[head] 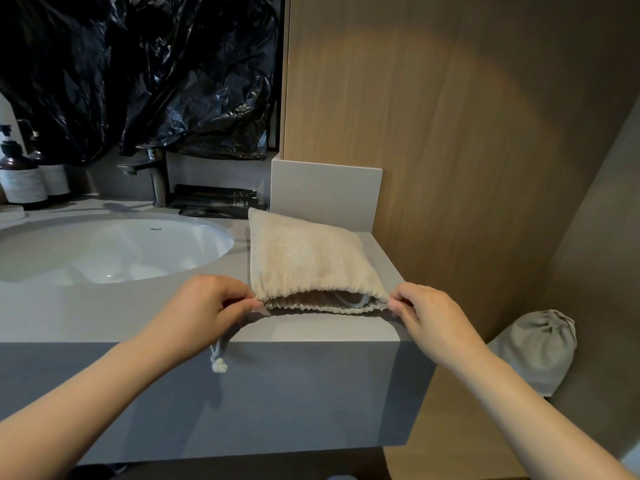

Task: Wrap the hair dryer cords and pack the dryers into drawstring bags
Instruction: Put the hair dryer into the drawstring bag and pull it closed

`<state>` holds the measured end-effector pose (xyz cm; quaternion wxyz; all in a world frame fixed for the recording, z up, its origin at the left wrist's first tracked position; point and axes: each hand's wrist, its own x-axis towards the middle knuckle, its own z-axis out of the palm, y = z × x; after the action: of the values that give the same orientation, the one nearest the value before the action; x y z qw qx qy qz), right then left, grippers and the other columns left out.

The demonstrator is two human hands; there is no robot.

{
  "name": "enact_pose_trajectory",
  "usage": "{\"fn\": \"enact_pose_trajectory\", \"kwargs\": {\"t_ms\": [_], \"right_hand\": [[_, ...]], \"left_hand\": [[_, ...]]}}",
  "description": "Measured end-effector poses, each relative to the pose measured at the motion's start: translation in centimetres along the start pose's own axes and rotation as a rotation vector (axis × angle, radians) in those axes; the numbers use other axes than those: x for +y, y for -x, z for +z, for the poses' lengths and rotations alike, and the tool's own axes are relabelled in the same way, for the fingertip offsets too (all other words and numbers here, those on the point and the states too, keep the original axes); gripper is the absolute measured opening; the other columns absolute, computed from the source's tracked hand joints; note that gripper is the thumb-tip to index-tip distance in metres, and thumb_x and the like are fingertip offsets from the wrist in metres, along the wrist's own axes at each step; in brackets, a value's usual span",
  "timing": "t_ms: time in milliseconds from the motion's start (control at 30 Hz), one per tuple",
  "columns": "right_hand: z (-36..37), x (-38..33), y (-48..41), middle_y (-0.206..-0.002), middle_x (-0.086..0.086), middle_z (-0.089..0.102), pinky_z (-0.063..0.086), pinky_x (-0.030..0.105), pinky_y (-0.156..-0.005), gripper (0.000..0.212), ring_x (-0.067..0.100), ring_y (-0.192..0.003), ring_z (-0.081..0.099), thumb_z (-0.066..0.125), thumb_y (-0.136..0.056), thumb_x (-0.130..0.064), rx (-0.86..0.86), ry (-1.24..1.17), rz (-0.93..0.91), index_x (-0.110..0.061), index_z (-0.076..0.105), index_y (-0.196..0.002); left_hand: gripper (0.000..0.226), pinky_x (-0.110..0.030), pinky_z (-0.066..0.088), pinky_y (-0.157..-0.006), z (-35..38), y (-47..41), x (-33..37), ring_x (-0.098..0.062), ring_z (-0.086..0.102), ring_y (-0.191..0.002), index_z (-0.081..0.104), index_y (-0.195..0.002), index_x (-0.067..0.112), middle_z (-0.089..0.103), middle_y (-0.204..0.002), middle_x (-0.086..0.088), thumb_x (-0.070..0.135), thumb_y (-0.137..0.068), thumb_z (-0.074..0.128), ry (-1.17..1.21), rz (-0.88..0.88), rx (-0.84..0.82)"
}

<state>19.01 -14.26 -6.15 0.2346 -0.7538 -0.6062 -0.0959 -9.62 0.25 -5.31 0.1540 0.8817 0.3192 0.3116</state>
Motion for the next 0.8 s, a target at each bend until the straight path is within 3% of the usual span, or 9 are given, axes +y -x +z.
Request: {"fn": "enact_pose_trajectory", "kwargs": {"t_ms": [100, 200, 267, 400, 533, 633, 800], "right_hand": [[-0.5, -0.3, -0.4, -0.070, -0.013, 0.062, 0.055, 0.034, -0.064, 0.020, 0.007, -0.067, 0.060, 0.048, -0.098, -0.029, 0.027, -0.087, 0.046, -0.024, 0.058, -0.082], [-1.7, -1.3, -1.7, -0.074, -0.010, 0.064, 0.056, 0.029, -0.060, 0.021, 0.010, -0.067, 0.062, 0.048, -0.098, -0.029, 0.059, -0.249, 0.149, -0.024, 0.060, -0.082], [-2.9, -1.9, -3.0, -0.077, -0.007, 0.067, 0.052, 0.021, -0.058, 0.021, 0.010, -0.070, 0.064, 0.048, -0.099, -0.025, 0.078, -0.427, 0.242, -0.018, 0.063, -0.087], [-6.2, -2.7, -5.7, -0.079, 0.007, 0.069, 0.054, 0.019, -0.056, 0.023, 0.014, -0.065, 0.064, 0.044, -0.101, -0.017, 0.152, -0.959, 0.400, -0.007, 0.064, -0.096], [-9.7, -3.6, -8.8, -0.090, 0.015, 0.068, 0.057, 0.022, -0.061, 0.021, 0.017, -0.072, 0.067, 0.043, -0.102, -0.014, 0.251, -1.201, 0.410, -0.002, 0.061, -0.103], [-12.1, -4.1, -10.5, -0.101, 0.016, 0.067, 0.058, 0.024, -0.066, 0.023, 0.018, -0.079, 0.069, 0.042, -0.102, -0.014, 0.302, -1.205, 0.325, 0.001, 0.058, -0.111], [-13.2, -3.8, -10.2, -0.095, 0.012, 0.070, 0.056, 0.026, -0.066, 0.025, 0.021, -0.082, 0.069, 0.043, -0.102, -0.019, 0.278, -1.022, 0.266, -0.004, 0.061, -0.109]], "left_hand": [[0.019, -0.025, 0.044, -0.060, -0.4, -1.0, 0.7, -0.010, 0.058, -0.075, 0.074, -0.075, 0.018, 0.066, -0.064, 0.005, 0.029, -0.089, 0.066, 0.045, 0.011, 0.069], [0.021, -0.018, 0.040, -0.051, -1.5, -2.9, 1.7, -0.009, 0.054, -0.055, 0.071, -0.073, 0.020, 0.058, -0.055, 0.002, 0.026, -0.091, 0.062, 0.123, -0.018, 0.134], [0.024, -0.014, 0.043, -0.051, -2.1, -4.6, 2.5, -0.005, 0.053, -0.047, 0.069, -0.072, 0.016, 0.061, -0.057, 0.002, 0.020, -0.093, 0.060, 0.313, -0.063, 0.167], [0.023, -0.020, 0.056, -0.060, -3.5, -8.3, 4.7, -0.011, 0.064, -0.059, 0.068, -0.081, -0.002, 0.065, -0.070, -0.012, 0.012, -0.096, 0.056, 0.623, -0.062, 0.271], [0.021, -0.030, 0.060, -0.077, -5.4, -11.6, 6.7, -0.021, 0.072, -0.081, 0.069, -0.086, -0.003, 0.072, -0.085, -0.017, 0.010, -0.096, 0.056, 0.822, -0.038, 0.318], [0.021, -0.032, 0.060, -0.080, -6.7, -13.2, 7.8, -0.025, 0.072, -0.085, 0.070, -0.092, -0.004, 0.073, -0.090, -0.020, 0.009, -0.096, 0.055, 0.829, 0.019, 0.369], [0.020, -0.033, 0.061, -0.076, -6.9, -12.8, 7.3, -0.031, 0.072, -0.086, 0.070, -0.091, -0.005, 0.072, -0.091, -0.024, 0.009, -0.095, 0.057, 0.809, 0.020, 0.379]]}}
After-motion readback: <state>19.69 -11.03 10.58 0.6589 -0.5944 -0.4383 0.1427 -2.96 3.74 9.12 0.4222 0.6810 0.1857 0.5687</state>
